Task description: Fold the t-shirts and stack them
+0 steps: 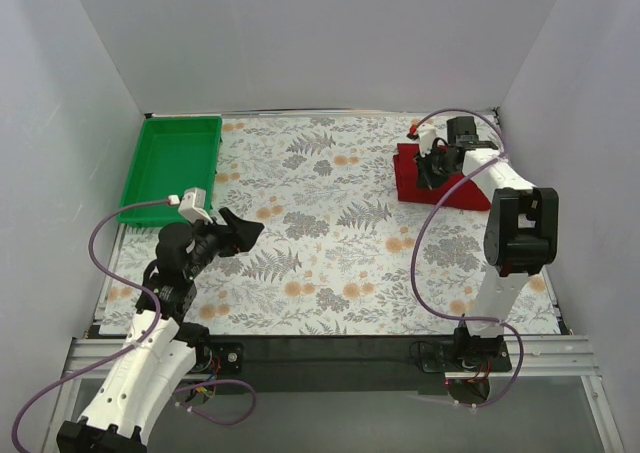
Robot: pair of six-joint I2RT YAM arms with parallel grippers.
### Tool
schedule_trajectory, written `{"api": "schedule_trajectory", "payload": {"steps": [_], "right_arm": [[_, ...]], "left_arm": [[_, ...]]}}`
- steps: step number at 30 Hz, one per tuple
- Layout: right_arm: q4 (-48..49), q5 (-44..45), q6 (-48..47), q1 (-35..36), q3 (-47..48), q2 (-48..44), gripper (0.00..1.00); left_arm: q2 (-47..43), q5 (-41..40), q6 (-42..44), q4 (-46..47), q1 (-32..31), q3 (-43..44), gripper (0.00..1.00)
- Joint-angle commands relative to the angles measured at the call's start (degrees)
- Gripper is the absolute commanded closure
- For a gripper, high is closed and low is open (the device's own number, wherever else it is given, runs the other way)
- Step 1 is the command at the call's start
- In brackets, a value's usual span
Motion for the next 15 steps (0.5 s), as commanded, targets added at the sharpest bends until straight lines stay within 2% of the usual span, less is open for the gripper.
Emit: {"api": "schedule_trajectory", "payload": {"steps": [1,10,15], "right_arm": [[4.5,6.3,5.8,1.6,1.7,2.4,0.96],[4.5,9.2,3.9,6.9,-1.3,6.4,0.96],[3.6,10.5,2.4,6.8,-2.2,2.5,0.93]], "left_arm": [[-1.3,-0.9,1.3,-1.6,0.2,0.9,0.31],[0.2,0.1,1.2,-1.6,0.2,1.0,0.30],[-0.4,0.4,1.3,-1.1,0.2,0.9,0.30]]}}
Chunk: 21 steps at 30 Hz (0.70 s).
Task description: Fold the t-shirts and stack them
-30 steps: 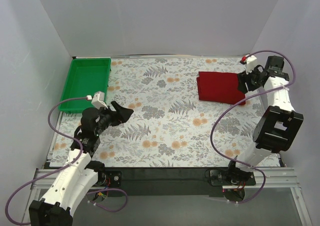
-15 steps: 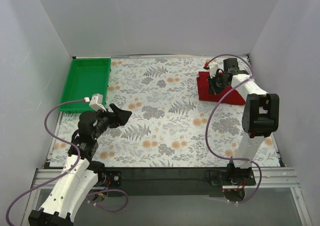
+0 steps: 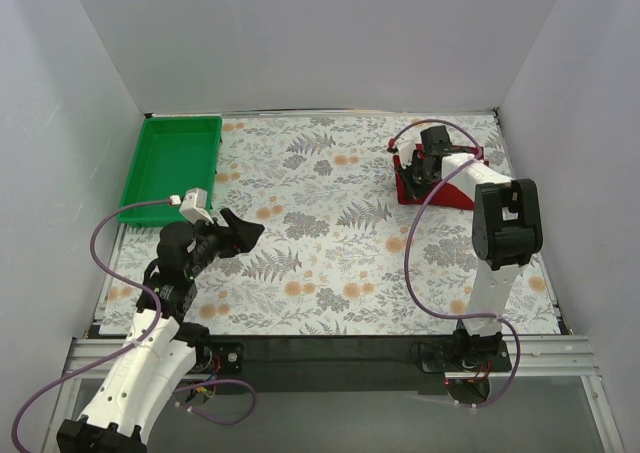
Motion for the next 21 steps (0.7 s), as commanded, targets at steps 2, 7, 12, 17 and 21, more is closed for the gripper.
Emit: {"api": "schedule_trajectory", "payload": {"steps": [2,7,12,17,21], "right_arm": [[-0.3,1.3,-2.8,-0.9,-0.7,-7.4,0.89],[-0.7,4.1,-5.5,-2.3,-5.1,-22.9,0.63],[2.7,-4.2,-1.4,-11.2,-14.3,-37.4,0.22],[5.6,-11.8,6.5,-26.3,-21.3,-48.1,0.02],[6.4,-8.4,7.2,-32.2,-26.8,-55.1,0.02]], "left_arm": [[-1.1,0.6,0.9,0.3,0.2,1.1,0.30],[-2.2,-0.1,2.9,-0.8,0.2,3.6,0.25],[-1.5,-4.6,6.3,-4.5,0.2,8.7,0.20],[-2.2,-13.6,9.3,-9.1,0.2,12.4,0.18],[-3.4,-17.0,11.0,-11.6,0.2,13.4,0.15]]}}
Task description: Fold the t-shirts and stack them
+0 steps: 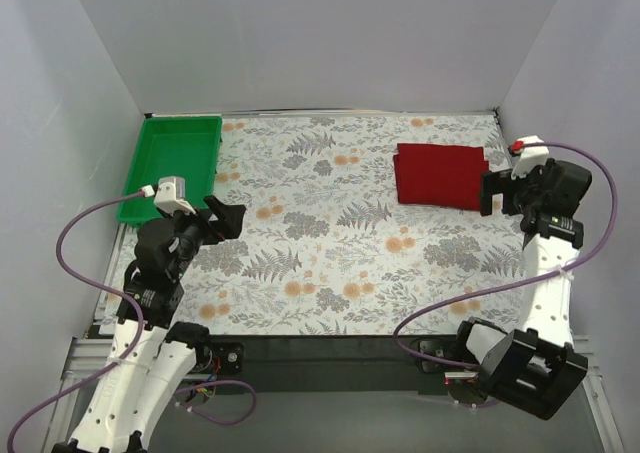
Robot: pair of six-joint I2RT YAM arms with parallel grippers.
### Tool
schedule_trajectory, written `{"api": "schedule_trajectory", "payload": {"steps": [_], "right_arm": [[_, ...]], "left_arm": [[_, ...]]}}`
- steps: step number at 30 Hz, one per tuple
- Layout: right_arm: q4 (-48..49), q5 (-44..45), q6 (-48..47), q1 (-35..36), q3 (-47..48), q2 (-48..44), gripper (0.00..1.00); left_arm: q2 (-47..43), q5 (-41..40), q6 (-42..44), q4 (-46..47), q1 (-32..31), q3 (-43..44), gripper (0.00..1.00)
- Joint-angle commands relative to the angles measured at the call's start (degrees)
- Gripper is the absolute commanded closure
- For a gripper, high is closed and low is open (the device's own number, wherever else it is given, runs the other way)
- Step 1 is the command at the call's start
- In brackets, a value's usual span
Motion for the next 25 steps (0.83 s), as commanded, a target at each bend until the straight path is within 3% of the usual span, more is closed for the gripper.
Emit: {"api": "schedule_trajectory", "payload": {"steps": [1,3,10,20,25], "right_arm": [[2.5,1.1,4.5,-3.7,-4.6,-6.9,0.02],[3.5,6.4,5.4,-4.0,-7.5,-9.7,0.02],[6.5,13.2,10.2,-4.1,-13.4,-21.9,0.02],[6.9,16.0,13.5,-4.1,-15.3,-19.8,0.02],[7.1,13.4,12.2,-4.1,-14.9,-17.6,0.02]], "left_arm": [[-1.2,-5.7,3.0,-4.2,0.2,1.5,0.15],[-1.4,-5.4,3.0,-4.4,0.2,1.1,0.15],[-3.5,-1.5,1.7,-3.5,0.2,-3.0,0.15],[-3.6,-0.5,1.8,-3.1,0.2,-3.4,0.15],[-3.3,-0.5,2.1,-2.7,0.2,-3.7,0.15]]}}
